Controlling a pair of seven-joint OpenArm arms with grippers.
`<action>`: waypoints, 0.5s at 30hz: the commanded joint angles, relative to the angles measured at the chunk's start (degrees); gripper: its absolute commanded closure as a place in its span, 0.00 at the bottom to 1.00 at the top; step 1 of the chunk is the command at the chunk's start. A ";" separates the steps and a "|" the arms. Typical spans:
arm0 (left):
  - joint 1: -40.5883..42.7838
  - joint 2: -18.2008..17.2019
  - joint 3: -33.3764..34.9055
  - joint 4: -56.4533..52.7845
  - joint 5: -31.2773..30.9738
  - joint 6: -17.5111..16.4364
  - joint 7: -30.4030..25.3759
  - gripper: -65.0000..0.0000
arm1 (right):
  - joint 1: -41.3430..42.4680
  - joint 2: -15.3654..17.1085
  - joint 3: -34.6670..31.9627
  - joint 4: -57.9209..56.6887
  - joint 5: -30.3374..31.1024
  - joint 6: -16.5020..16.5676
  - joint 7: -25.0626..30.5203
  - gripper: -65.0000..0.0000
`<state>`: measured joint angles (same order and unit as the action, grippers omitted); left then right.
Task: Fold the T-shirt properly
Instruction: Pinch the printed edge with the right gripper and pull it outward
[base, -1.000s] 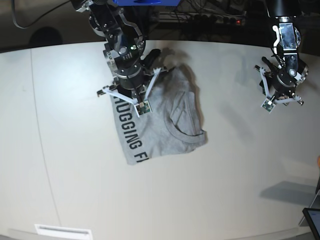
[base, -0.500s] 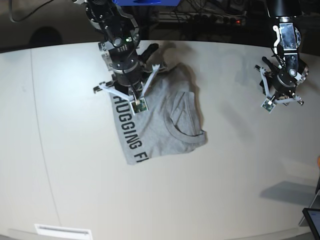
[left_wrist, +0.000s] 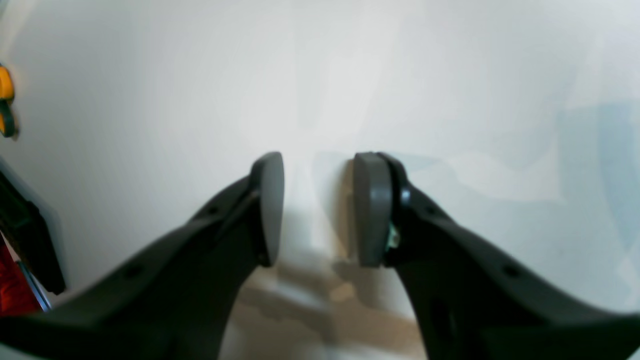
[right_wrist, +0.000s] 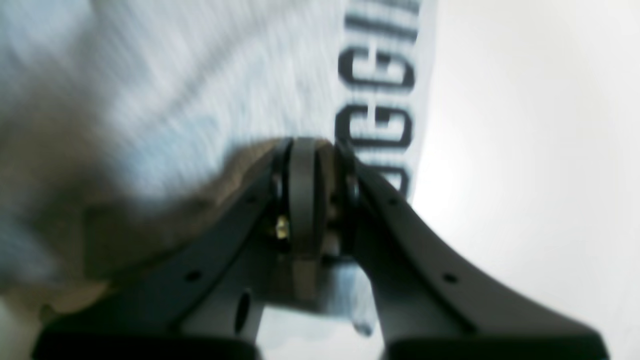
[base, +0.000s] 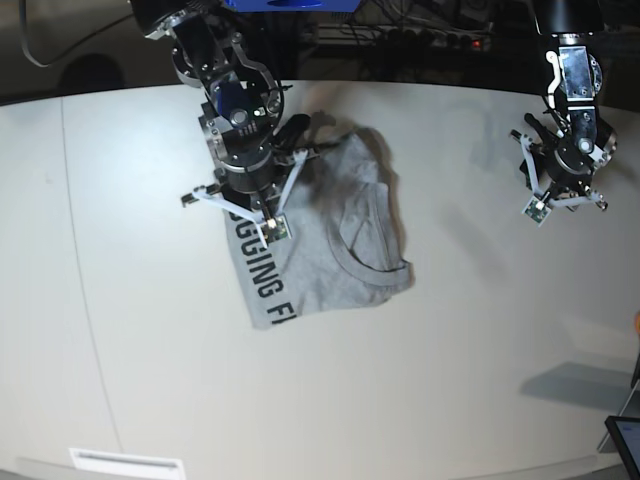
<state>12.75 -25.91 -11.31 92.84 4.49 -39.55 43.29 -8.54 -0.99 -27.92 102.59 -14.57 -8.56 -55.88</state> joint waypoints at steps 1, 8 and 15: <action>-0.05 -0.86 -0.34 0.48 0.21 -0.45 0.10 0.64 | -0.21 -0.19 1.42 1.02 -0.69 -0.37 1.24 0.90; -0.05 -0.77 -0.34 0.57 0.21 -0.45 0.10 0.64 | -4.17 1.83 5.02 1.11 -0.69 -0.28 3.26 0.90; -0.23 0.11 1.33 1.18 -1.11 -0.45 0.01 0.64 | -4.78 1.65 2.12 5.59 -0.69 -0.19 4.14 0.90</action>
<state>12.71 -25.58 -10.15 93.17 4.29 -39.35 43.62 -13.80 1.15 -25.54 106.89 -15.35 -8.99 -53.12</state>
